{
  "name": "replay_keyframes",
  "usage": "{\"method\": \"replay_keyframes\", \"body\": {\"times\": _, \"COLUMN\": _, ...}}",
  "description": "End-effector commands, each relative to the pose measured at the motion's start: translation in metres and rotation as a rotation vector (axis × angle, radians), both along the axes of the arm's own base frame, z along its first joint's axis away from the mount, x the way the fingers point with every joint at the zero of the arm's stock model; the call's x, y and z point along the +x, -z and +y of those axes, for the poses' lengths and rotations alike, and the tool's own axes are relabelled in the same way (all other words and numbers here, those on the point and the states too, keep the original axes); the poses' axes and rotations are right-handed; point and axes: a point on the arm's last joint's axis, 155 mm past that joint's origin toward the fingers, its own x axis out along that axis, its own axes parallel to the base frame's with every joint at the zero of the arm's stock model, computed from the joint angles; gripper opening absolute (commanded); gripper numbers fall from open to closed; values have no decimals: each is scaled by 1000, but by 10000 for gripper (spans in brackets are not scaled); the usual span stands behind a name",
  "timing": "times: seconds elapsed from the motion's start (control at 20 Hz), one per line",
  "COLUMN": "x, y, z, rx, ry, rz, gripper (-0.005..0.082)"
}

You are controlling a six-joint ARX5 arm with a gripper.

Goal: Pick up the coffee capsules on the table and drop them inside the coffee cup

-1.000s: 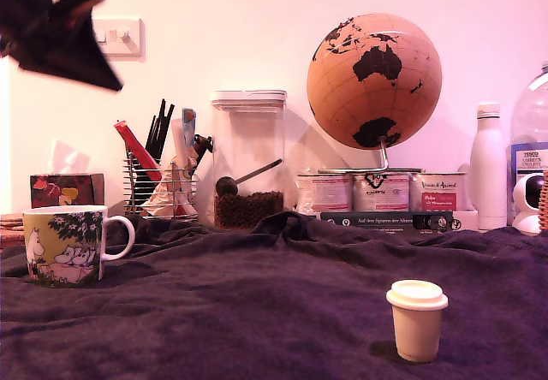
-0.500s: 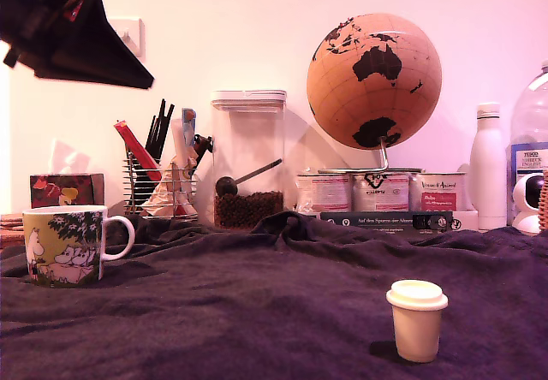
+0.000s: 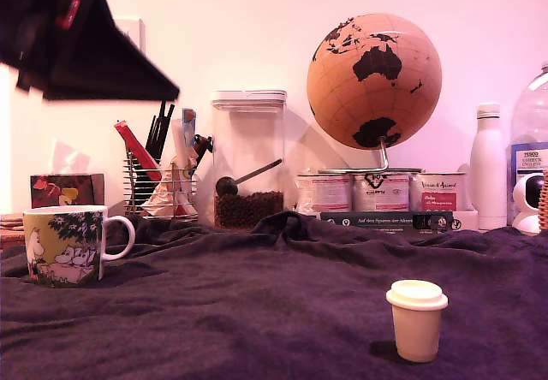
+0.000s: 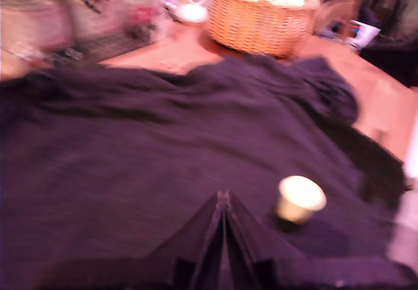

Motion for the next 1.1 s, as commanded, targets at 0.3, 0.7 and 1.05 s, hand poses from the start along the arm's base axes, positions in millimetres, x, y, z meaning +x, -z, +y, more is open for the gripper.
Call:
{"method": "replay_keyframes", "body": {"times": 0.3, "x": -50, "y": 15, "z": -28, "rx": -13, "ry": 147, "rz": 0, "gripper": -20}}
{"method": "replay_keyframes", "body": {"times": 0.7, "x": -69, "y": 37, "z": -24, "rx": -41, "ry": 152, "rz": -50, "gripper": -20}}
{"method": "replay_keyframes", "body": {"times": 1.05, "x": -70, "y": 52, "z": -18, "rx": -8, "ry": 145, "rz": -58, "gripper": -19}}
